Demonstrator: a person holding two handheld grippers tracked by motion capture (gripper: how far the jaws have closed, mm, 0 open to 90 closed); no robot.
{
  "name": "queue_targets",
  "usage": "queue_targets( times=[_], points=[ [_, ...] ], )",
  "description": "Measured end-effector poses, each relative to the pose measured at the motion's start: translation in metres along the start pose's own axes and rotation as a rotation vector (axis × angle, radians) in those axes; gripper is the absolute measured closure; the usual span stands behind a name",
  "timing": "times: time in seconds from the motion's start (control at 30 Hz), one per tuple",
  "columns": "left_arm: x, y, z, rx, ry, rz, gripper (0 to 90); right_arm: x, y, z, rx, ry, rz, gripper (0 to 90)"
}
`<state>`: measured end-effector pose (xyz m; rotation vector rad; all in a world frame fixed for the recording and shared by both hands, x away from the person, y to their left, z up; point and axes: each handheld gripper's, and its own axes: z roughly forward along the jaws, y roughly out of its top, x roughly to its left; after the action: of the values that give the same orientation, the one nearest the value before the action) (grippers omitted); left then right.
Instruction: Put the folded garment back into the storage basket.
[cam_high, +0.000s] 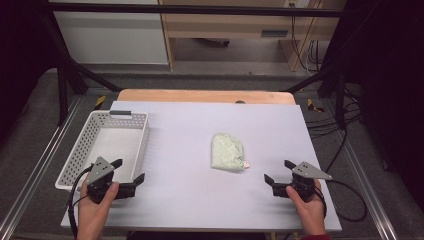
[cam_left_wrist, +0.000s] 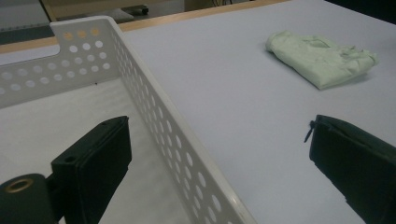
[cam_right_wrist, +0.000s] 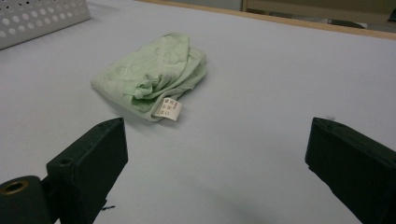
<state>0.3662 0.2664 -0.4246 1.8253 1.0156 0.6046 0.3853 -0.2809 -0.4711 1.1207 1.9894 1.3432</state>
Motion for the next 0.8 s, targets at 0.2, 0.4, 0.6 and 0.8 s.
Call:
queue_targets(
  times=[0.2,0.4,0.6,0.8],
  points=[
    [0.0,0.001,-0.001,-0.006,0.0,-0.005,5.0,0.0,0.0,0.0,0.003,-0.005,-0.005,5.9],
    [-0.001,0.001,-0.001,-0.006,-0.005,-0.001,5.1,0.001,0.0,0.001,0.007,-0.007,-0.005,5.9],
    [-0.004,0.004,-0.001,-0.015,-0.011,0.003,5.1,0.001,0.0,0.001,0.011,-0.008,-0.006,5.9],
    [-0.014,0.01,-0.001,-0.026,-0.028,0.019,5.1,0.002,0.0,0.002,0.015,-0.011,-0.009,5.9]
  ],
)
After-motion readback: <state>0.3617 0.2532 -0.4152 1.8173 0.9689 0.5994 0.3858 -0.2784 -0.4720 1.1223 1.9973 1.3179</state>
